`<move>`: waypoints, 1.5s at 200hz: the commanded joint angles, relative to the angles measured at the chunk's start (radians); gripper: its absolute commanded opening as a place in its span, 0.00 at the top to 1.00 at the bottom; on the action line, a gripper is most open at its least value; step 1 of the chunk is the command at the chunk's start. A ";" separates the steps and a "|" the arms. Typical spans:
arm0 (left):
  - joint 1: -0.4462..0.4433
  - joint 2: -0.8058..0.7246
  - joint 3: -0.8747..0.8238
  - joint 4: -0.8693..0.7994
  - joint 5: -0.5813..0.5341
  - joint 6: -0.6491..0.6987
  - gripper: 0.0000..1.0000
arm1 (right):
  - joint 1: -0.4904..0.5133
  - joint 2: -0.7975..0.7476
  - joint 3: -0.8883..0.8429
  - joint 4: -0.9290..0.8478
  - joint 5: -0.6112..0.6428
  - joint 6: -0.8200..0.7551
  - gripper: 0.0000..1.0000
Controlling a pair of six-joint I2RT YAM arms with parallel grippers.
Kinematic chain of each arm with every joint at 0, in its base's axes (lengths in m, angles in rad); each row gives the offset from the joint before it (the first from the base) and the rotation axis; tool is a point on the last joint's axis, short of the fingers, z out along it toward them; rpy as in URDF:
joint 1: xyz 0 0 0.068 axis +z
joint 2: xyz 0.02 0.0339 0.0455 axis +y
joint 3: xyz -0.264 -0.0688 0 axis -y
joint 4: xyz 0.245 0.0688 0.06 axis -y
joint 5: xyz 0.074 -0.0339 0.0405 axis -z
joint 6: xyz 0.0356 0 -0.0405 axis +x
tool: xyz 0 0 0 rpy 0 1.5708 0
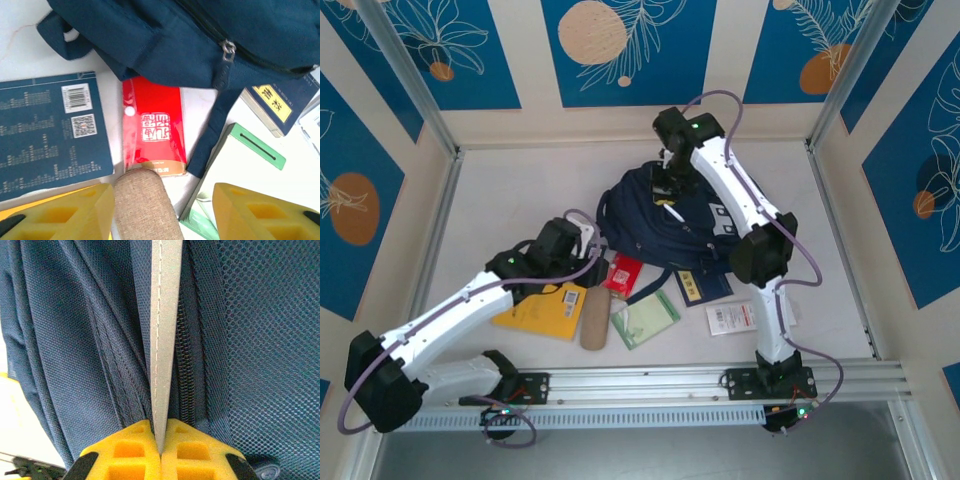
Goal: Pack the student bag
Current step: Pick up the student bag from the top-center of the table, then unzip the student bag at the top-center of the table.
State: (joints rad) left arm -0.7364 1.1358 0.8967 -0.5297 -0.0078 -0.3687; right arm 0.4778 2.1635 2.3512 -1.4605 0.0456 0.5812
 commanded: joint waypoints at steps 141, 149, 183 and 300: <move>-0.133 0.245 0.102 0.206 -0.373 0.130 0.49 | -0.008 -0.113 0.039 0.015 -0.345 0.069 1.00; -0.132 0.253 0.102 0.209 -0.375 0.132 0.54 | -0.006 -0.115 0.036 0.022 -0.359 0.068 1.00; -0.120 0.274 0.105 0.218 -0.370 0.143 0.79 | 0.007 -0.120 0.028 0.026 -0.367 0.056 1.00; -0.062 0.088 0.127 0.054 -0.069 0.206 1.00 | 0.063 -0.128 0.043 -0.028 0.016 -0.135 1.00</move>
State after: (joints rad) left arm -0.8116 1.2938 0.9939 -0.4248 -0.2024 -0.1967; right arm 0.5274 2.0964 2.3505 -1.4384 -0.0437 0.5137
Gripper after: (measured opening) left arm 0.042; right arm 0.061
